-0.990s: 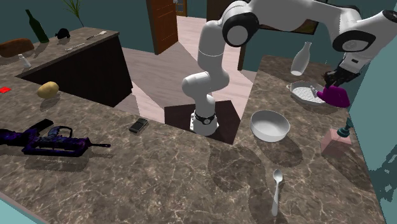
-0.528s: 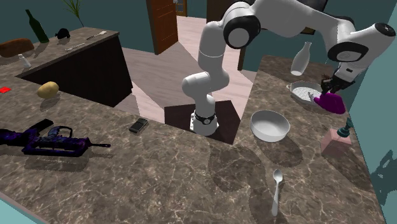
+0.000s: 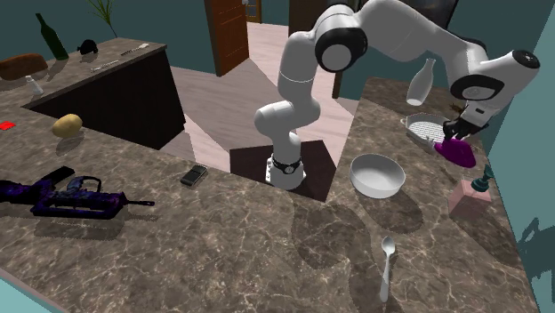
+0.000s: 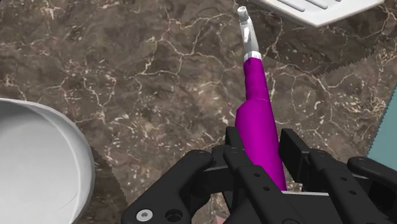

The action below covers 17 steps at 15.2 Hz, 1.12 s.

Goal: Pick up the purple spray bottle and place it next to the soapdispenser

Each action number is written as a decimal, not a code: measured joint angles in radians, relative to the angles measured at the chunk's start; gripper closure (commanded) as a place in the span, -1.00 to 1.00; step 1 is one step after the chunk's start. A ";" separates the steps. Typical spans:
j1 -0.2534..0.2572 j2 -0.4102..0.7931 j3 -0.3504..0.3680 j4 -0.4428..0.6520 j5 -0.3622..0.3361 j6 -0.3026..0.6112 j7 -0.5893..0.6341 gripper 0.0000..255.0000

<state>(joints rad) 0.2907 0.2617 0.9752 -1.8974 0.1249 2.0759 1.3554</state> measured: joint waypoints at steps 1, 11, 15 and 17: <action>0.003 0.008 -0.004 -0.005 -0.006 0.010 0.000 1.00; 0.039 0.082 -0.040 -0.075 -0.063 0.135 0.010 1.00; 0.058 0.112 -0.056 -0.090 -0.085 0.172 0.017 1.00; 0.058 0.113 -0.057 -0.094 -0.086 0.177 0.017 1.00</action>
<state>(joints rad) 0.3483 0.3749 0.9187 -1.9914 0.0390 2.2525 1.3719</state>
